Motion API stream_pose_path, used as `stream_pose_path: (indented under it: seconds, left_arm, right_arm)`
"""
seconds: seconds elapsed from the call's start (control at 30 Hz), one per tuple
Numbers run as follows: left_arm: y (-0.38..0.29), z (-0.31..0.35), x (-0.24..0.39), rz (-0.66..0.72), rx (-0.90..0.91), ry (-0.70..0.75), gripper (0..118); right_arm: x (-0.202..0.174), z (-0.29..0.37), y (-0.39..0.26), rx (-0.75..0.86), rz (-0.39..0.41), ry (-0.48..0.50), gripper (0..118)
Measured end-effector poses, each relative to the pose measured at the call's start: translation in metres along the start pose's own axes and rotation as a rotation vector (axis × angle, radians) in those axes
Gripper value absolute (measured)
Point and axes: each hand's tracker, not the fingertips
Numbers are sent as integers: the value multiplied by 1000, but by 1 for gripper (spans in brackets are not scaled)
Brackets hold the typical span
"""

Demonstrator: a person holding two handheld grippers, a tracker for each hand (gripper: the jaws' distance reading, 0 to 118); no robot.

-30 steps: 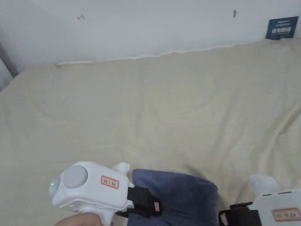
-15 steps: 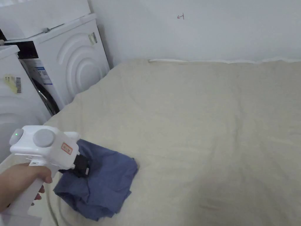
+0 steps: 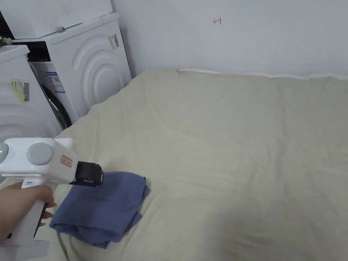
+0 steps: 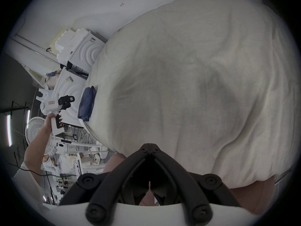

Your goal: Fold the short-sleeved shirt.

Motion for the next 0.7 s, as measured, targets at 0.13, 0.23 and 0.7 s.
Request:
stream_pose_path:
  seconds: [0.13,0.23,0.7]
  left_arm:
    - [-30,34,57,-22,120,-187,6]
    - [-58,69,134,-177,235,-144,0]
    - [-175,297,329,-65,1060,-360,0]
  right_arm:
    - [12,31,-3,182,46,-60,0]
    - [22,61,-8,311,72,-129,0]
    - [-51,247,-100,1352,539,-449,0]
